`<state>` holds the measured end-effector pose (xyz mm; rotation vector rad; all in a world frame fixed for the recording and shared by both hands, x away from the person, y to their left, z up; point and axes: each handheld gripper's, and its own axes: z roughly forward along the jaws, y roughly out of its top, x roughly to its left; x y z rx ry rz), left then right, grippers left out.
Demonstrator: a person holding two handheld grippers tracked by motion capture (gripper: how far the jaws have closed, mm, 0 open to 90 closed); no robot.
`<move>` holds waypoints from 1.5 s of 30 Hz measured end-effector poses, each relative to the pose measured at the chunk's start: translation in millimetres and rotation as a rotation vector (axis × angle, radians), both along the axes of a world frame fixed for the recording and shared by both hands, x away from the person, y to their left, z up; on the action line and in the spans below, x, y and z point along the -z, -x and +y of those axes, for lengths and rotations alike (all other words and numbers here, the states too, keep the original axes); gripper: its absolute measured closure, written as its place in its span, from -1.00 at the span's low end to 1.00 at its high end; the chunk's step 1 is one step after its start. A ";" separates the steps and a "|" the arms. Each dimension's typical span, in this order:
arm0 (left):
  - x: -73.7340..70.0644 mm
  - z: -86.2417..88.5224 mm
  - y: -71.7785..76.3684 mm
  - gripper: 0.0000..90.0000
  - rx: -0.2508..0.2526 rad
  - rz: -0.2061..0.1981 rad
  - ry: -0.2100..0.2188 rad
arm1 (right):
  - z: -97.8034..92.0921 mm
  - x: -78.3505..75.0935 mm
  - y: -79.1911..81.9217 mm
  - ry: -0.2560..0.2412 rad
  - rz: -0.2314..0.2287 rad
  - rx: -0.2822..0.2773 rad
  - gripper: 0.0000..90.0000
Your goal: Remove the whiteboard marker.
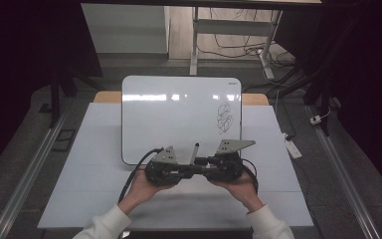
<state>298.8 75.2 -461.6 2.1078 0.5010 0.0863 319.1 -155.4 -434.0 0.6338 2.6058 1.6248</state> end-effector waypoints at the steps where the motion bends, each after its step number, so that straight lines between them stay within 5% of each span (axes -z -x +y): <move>1: -0.5 -0.6 0.6 0.71 0.014 -0.001 -0.003 | 1.5 1.6 -0.1 0.012 0.013 -0.025 0.50; 11: -0.3 -0.5 -1.7 0.70 0.129 0.030 -0.008 | 2.6 0.0 2.5 0.007 0.021 -0.103 0.79; 16: 0.6 0.8 -2.8 0.69 0.125 0.044 0.014 | 3.0 0.2 3.3 0.007 0.009 -0.100 0.79; 21: 1.4 6.1 -5.9 0.48 0.105 0.056 0.045 | -2.4 -1.7 2.8 -0.027 -0.016 -0.041 0.79; 31: 4.8 4.8 -6.3 0.62 0.087 0.048 0.050 | -2.7 1.0 3.4 -0.045 -0.021 -0.018 0.79; 34: 3.8 7.3 -6.4 0.53 0.066 0.040 0.046 | -4.5 -0.4 3.7 -0.052 -0.035 0.005 0.80; 39: -0.4 18.2 -3.6 0.09 -0.021 0.020 0.067 | -15.4 -3.5 1.9 -0.083 -0.064 0.073 0.80; 45: 1.4 54.7 18.0 -0.18 -0.156 -0.011 0.033 | -33.0 -6.8 -2.1 -0.107 -0.123 0.179 0.80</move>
